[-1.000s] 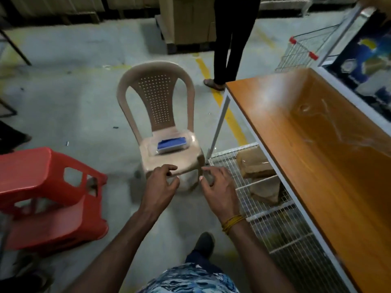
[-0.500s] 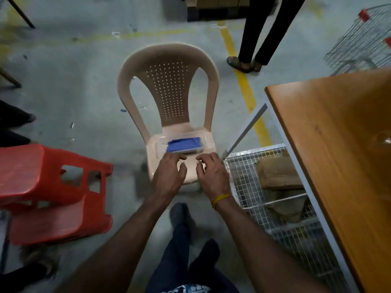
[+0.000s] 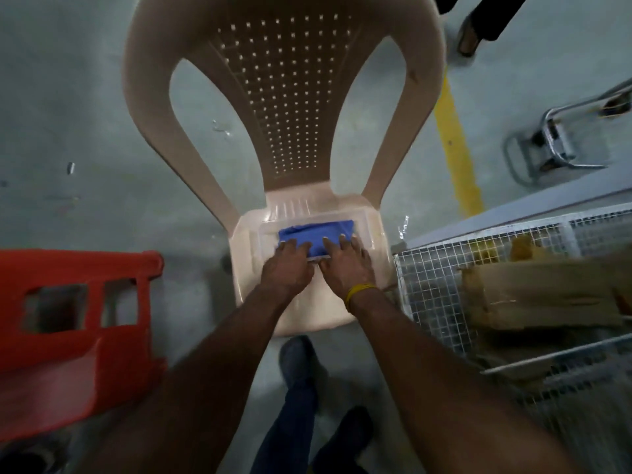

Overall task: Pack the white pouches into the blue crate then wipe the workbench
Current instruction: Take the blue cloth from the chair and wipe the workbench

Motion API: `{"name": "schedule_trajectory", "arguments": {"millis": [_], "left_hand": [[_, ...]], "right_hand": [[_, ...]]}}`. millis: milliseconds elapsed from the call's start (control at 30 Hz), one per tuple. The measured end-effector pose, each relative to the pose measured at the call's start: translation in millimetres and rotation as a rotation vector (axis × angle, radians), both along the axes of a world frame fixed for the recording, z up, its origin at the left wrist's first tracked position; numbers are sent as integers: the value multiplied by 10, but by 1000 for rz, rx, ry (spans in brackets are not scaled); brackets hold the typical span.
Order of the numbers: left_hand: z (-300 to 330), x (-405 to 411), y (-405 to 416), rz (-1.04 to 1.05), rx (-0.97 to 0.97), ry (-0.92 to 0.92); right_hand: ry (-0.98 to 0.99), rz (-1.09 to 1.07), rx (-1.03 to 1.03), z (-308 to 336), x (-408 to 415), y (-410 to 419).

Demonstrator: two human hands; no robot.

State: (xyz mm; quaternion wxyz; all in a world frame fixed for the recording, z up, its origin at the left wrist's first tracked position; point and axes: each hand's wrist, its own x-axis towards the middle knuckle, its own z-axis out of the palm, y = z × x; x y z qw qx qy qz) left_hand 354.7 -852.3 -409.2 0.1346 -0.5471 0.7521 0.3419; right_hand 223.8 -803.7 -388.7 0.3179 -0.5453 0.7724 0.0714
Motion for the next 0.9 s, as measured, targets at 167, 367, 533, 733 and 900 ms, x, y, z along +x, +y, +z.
{"name": "schedule_trajectory", "arguments": {"millis": [167,367,533,733,900], "left_hand": [[-584,-85,-248,-46,14,-39],[-945,-164,-359,4,34,-103],[-1036,-136,-410,149,91,-30],[-1017,-95,-426,272,84,134],[-895,-50,-421,291,11,247]], "right_hand": [[-5,12,48,-567,-128,-256],[25,-5,131,-960,-250,-440],[46,-72,152,-1084,-316,-514],[-38,-248,86,-1159,-381,-535],[-144,-390,16,-1171,-429,-585]]}}
